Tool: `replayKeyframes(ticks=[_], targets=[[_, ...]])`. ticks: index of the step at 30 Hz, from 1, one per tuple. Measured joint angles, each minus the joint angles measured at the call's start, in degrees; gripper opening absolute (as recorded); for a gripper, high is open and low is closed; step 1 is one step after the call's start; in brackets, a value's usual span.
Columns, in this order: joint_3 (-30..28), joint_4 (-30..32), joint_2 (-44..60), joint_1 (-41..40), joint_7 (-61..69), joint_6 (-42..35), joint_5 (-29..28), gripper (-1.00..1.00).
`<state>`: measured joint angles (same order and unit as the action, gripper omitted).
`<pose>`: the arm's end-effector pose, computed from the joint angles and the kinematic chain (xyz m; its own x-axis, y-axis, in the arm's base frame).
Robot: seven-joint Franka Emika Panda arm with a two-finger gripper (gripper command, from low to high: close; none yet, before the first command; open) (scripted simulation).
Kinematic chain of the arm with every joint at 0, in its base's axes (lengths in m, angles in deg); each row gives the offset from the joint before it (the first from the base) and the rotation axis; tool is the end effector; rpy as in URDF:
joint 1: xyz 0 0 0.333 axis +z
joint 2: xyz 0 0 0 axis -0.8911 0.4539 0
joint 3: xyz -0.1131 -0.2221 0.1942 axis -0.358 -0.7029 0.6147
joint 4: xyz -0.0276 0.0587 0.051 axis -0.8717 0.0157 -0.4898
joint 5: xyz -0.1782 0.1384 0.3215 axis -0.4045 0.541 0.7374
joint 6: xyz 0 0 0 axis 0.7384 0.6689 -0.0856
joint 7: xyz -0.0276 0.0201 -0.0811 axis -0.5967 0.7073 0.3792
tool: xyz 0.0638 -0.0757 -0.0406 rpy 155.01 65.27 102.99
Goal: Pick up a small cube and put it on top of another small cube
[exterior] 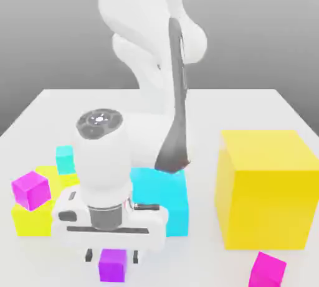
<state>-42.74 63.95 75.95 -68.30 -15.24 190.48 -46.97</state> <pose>0.4603 -0.0883 0.1316 0.6769 -0.7360 0.0005 -0.7360 -0.6769 0.0001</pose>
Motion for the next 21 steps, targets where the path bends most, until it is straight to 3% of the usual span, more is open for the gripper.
replayKeyframes(ticks=[5, 11, 21], targets=[[0.14, -0.06, 0.32, -0.14, -0.06, 0.23, -0.07, -1.0], [-2.48, 2.7, -10.66, 0.91, -3.14, -7.98, -2.63, -1.0], [-8.31, 13.36, -31.51, -9.68, -25.14, -17.93, -8.65, -1.0]])
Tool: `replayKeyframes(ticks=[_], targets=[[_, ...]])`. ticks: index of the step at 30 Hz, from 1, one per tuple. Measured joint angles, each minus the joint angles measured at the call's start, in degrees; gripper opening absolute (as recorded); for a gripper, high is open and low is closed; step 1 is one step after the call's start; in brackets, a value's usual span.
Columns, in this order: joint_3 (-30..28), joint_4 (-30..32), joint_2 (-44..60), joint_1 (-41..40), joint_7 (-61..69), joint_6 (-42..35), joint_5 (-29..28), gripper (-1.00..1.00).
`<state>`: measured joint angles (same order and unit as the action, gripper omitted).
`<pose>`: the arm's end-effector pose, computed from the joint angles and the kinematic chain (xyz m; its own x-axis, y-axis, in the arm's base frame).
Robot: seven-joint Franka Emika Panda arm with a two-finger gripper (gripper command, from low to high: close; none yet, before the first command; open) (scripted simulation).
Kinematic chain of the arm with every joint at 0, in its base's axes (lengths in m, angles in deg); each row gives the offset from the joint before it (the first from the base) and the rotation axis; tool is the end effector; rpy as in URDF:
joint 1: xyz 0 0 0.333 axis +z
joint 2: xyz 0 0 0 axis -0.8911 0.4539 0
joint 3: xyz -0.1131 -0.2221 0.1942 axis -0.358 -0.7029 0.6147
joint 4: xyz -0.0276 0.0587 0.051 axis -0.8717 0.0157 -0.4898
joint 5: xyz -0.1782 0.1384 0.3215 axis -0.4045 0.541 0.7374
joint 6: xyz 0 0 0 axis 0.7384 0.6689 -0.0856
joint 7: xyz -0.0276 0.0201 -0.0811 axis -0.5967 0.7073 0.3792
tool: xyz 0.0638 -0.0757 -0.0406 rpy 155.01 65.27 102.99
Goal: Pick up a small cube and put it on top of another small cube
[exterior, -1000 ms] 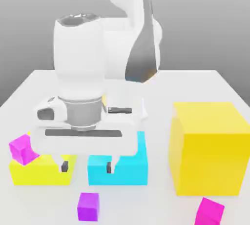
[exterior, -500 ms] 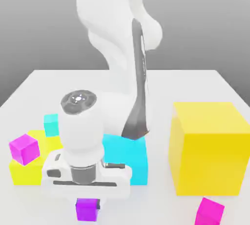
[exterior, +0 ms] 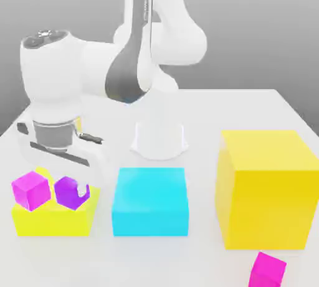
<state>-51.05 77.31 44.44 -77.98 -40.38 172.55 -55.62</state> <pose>0.3608 -0.1854 0.2713 0.1278 -0.9917 -0.0103 -0.9918 -0.1277 -0.0053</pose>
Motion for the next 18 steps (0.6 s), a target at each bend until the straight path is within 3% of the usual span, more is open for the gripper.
replayKeyframes(ticks=[12, 18], targets=[[0.59, 12.85, -24.0, -19.73, -26.34, -10.96, -6.84, -1.0], [-0.2, 16.11, -14.85, -20.88, -27.69, 1.43, -7.36, -1.0]])
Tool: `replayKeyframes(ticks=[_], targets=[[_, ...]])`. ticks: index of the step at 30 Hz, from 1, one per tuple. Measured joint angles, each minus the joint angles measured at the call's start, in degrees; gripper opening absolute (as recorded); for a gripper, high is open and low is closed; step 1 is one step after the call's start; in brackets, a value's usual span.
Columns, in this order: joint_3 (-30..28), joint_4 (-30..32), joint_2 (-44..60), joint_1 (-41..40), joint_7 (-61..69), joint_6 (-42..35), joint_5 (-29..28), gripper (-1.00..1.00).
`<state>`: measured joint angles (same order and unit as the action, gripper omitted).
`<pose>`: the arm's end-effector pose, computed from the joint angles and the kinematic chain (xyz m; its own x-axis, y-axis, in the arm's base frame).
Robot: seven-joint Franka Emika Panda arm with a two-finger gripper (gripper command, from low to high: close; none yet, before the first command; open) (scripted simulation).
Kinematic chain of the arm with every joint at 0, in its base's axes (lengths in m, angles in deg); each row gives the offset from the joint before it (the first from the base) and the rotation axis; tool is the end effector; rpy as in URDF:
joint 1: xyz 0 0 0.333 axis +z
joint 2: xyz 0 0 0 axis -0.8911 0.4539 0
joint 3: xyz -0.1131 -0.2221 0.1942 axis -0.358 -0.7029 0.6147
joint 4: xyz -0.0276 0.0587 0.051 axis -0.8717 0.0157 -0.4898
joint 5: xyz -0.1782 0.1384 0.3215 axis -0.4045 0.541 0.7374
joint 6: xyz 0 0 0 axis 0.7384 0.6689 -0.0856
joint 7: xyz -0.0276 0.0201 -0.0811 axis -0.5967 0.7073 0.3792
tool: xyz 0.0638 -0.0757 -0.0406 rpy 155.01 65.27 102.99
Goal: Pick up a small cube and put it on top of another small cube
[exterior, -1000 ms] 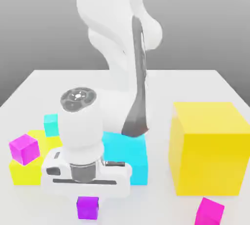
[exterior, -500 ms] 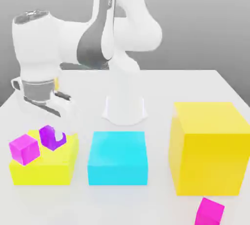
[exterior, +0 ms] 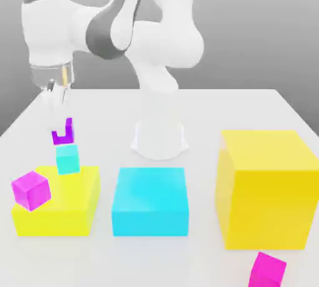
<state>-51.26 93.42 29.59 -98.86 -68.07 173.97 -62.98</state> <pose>0.2182 -0.2270 0.2637 -0.5633 -0.8263 -0.0014 -0.8263 0.5633 -0.0014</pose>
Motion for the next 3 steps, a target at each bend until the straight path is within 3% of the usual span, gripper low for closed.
replayKeyframes(ticks=[1, 3], targets=[[-0.1, 0.3, 1.28, 0.01, 0.01, 1.57, -0.03, 1.0], [-0.1, 0.3, 1.28, 0.02, 0.01, 1.57, -0.03, 1.0]])
